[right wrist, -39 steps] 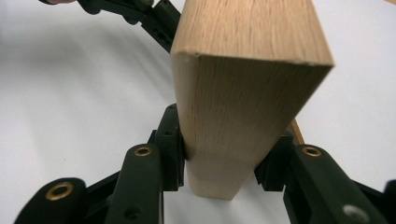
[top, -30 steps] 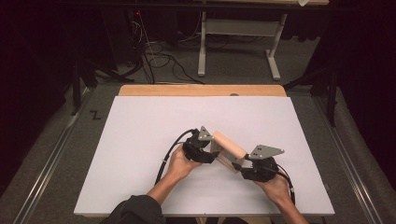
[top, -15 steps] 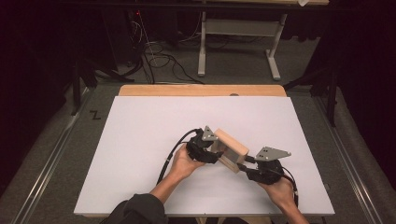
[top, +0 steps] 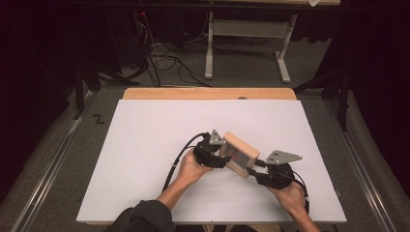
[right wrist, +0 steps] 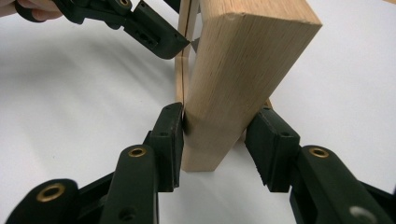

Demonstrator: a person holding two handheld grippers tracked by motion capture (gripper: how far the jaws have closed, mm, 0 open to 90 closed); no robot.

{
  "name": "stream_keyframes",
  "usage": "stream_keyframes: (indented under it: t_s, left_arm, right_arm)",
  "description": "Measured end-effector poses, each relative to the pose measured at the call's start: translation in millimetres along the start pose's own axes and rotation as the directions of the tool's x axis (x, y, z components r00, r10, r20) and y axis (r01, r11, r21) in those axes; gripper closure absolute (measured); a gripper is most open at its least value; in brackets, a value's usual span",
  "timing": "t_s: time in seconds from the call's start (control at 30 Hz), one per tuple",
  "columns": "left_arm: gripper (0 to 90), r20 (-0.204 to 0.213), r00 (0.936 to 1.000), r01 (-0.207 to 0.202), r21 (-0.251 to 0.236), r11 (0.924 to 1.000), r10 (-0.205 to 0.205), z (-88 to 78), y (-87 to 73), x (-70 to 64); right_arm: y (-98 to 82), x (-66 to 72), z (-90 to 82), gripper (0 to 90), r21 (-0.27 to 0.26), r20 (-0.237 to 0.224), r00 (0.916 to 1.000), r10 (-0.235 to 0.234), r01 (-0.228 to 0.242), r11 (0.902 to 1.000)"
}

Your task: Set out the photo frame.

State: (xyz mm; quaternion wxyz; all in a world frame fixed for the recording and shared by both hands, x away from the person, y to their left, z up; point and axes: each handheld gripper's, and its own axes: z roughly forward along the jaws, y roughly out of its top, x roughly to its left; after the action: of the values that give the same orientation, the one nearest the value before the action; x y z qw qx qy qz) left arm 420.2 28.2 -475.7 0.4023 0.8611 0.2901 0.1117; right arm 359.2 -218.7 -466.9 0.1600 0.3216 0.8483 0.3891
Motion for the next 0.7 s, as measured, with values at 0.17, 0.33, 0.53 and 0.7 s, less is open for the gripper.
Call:
stream_keyframes:
  t_s: [0.17,0.33,0.53,0.7]
  left_arm:
    - [42.2,0.002,1.0,0.007,0.003,1.0,-0.007,0.9,-0.3,0.5]
    - [42.4,-0.003,0.9999,0.01,0.007,0.9999,-0.01,2.6,-0.5,0.1]
    - [42.4,-0.003,0.9998,0.019,0.015,0.9997,-0.019,5.8,-1.1,0.3]
    - [42.4,0.0,0.9995,0.032,0.014,0.9994,-0.032,6.5,-1.2,0.6]
  right_arm:
    - [0.4,-2.5,0.9,57.0,-0.001,0.003,1.0,0.007,-0.007,1.0]
    - [0.6,-4.9,2.2,56.1,0.004,0.007,0.9995,0.03,-0.03,0.9995]
    - [1.0,-8.0,3.8,54.3,0.012,0.012,0.9983,0.057,-0.057,0.9983]
    - [1.0,-9.1,4.9,53.5,0.017,0.015,0.9972,0.073,-0.073,0.9972]
